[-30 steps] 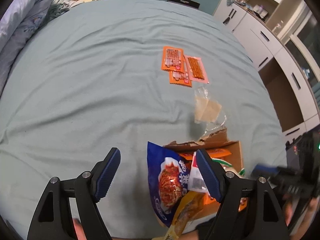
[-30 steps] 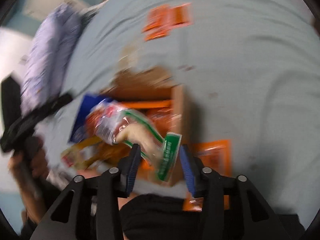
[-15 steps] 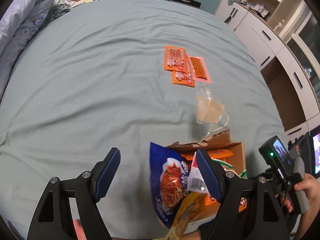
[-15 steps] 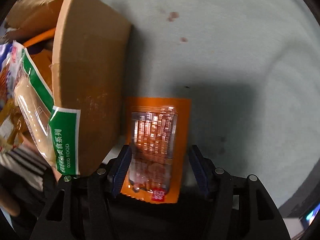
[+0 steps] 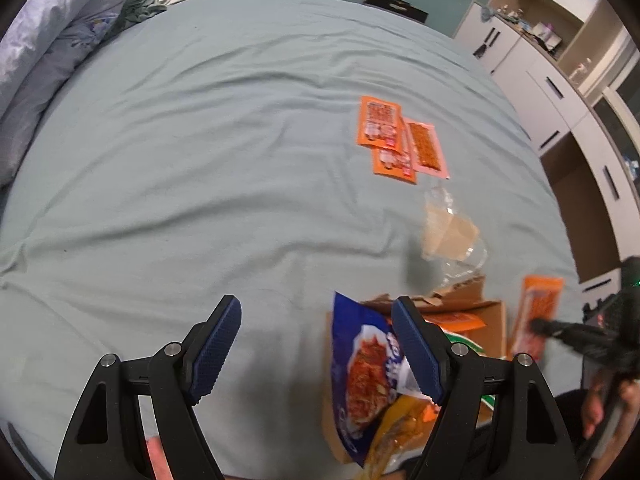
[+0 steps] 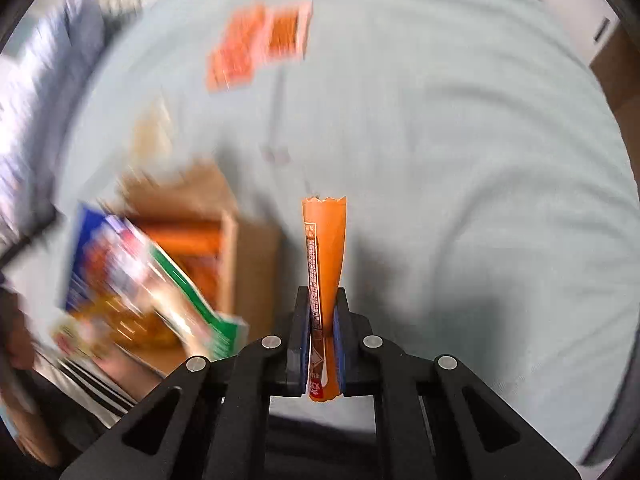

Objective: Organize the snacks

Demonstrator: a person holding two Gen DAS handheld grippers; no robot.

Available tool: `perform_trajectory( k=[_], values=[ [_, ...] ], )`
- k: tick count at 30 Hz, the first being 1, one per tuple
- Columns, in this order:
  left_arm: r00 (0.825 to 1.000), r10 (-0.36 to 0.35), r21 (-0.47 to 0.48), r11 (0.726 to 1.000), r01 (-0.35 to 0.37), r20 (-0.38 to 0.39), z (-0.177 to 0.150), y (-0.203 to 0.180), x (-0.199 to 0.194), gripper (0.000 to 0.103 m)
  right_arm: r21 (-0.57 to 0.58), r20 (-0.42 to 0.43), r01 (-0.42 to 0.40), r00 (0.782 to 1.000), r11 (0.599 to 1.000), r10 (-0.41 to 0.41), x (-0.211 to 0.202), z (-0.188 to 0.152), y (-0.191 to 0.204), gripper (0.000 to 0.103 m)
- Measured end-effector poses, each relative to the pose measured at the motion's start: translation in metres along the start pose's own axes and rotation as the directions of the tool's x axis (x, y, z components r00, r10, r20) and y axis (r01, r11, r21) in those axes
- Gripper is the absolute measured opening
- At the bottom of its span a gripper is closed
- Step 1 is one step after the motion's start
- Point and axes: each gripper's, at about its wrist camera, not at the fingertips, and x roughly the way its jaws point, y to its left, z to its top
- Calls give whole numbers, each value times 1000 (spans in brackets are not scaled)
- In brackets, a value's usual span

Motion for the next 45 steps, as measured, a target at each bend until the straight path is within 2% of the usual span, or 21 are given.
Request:
perform_trajectory(
  k=[2,3,4,5,7,9,13,17,19,23,25,27,28,29,30,31,33,35,38,41,45],
  values=[
    [1000,10,1,1000,-10,-7,5,-1,4,79,54,91,-168,983,984,162,-11,-15,-4,8],
    [1000,13,3,1000,-13,-10,7,-2,5,79,68,130,-289,951,955,279,-16,-14,-8,8],
    [1000,17,7,1000,-17,-17,12,-3,8,79,69,147,-346,931,936,334,-19,-21,-11,8],
    [999,18,11,1000,-17,-28,17,-6,12,80,66,165,-421,899,905,406,-21,-22,-13,8],
    [999,5,12,1000,-4,-52,29,-11,18,80,50,161,-495,861,867,482,-19,-28,-11,8],
    [997,-16,6,1000,16,-74,44,-17,26,80,32,134,-530,843,847,522,-11,-36,-7,8],
    [994,-39,-9,999,39,-105,89,-38,49,84,-34,81,-486,870,873,487,7,-30,15,8],
    [990,-59,-50,997,53,-128,145,-66,92,86,-46,44,-538,841,842,540,8,-14,9,8],
    [991,-20,-39,999,15,-133,167,-80,114,86,-61,31,-561,825,825,564,-4,-12,9,8],
    [984,72,49,997,-65,-166,197,-107,166,86,-70,-10,-569,822,820,569,13,-10,12,8],
    [969,125,97,990,-106,-212,204,-119,197,86,-81,-36,-572,820,817,571,25,-6,15,8],
    [951,157,140,982,-124,-266,205,-127,223,78,-94,-49,-575,818,813,573,29,-4,16,8],
    [949,164,151,980,-127,-271,205,-130,229,81,-100,-53,-576,818,812,573,30,-4,17,8],
    [957,150,144,983,-117,-249,207,-131,229,78,-111,-57,-576,817,810,573,31,-2,18,8],
    [965,131,131,986,-103,-228,209,-132,228,63,-118,-58,-579,815,807,576,33,-1,20,8],
    [970,105,115,990,-81,-220,211,-132,226,57,-120,-60,-583,812,803,581,31,-1,20,8],
    [966,125,99,990,-105,-224,213,-130,222,40,-126,-67,-595,804,794,591,33,1,21,8],
    [966,133,89,989,-116,-222,213,-127,213,33,-122,-71,-598,801,792,594,35,2,21,8],
    [965,140,78,989,-125,-222,208,-121,198,32,-115,-70,-597,802,794,593,36,2,19,8],
    [974,153,87,986,-140,-165,196,-116,161,31,-119,-53,-589,808,799,587,31,0,19,8],
    [992,90,108,991,-80,-86,171,-110,91,31,-117,-26,-572,819,812,574,24,-4,18,8]
  ],
)
